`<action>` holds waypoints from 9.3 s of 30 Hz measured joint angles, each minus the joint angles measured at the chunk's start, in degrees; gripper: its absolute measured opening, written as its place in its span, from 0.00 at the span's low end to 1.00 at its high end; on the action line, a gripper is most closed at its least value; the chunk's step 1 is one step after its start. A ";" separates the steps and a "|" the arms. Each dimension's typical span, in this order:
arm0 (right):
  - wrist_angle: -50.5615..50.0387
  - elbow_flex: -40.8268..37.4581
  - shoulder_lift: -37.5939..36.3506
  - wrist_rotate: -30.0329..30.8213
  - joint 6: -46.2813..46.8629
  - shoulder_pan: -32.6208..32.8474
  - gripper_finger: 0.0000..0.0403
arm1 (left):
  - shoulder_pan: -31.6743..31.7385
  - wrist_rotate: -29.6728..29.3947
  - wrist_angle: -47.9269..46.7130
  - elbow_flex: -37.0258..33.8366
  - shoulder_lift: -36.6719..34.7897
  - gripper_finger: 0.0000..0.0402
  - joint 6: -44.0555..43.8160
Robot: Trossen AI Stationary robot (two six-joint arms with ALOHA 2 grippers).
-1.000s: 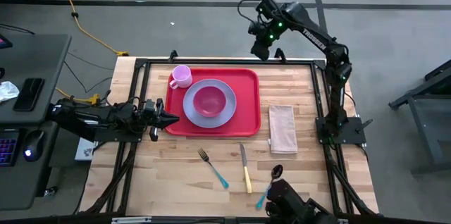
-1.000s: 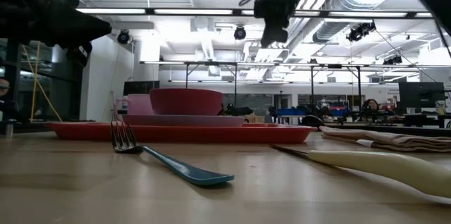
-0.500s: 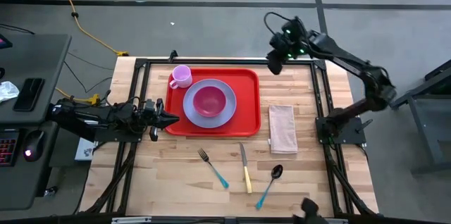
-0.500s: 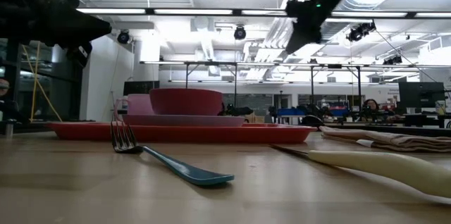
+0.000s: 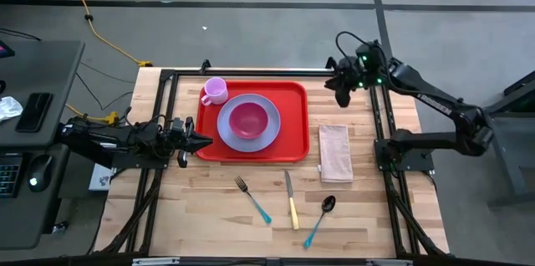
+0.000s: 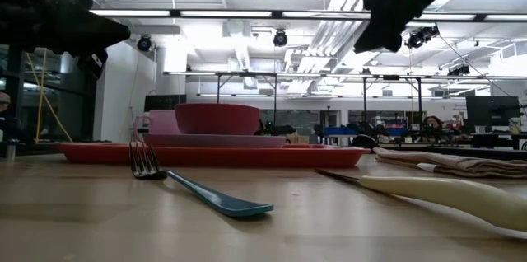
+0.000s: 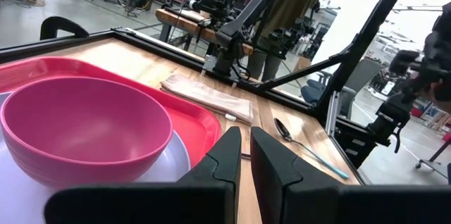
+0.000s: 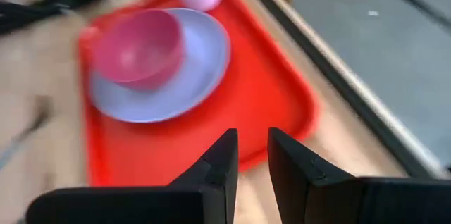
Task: Set up tray
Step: Put the white table napkin on the red serving tray to the right of the purple plate
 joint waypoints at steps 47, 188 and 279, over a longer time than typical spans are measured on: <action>8.32 -27.87 -12.83 12.49 4.53 12.61 0.14 | 0.00 -0.02 -0.15 0.01 0.01 0.16 0.17; -15.86 4.23 24.41 19.80 -22.82 16.47 0.00 | 0.00 0.21 -0.18 0.01 0.01 0.16 0.61; 11.30 4.25 34.29 18.87 -23.05 15.13 0.00 | -0.02 0.20 -0.17 0.01 0.01 0.16 0.15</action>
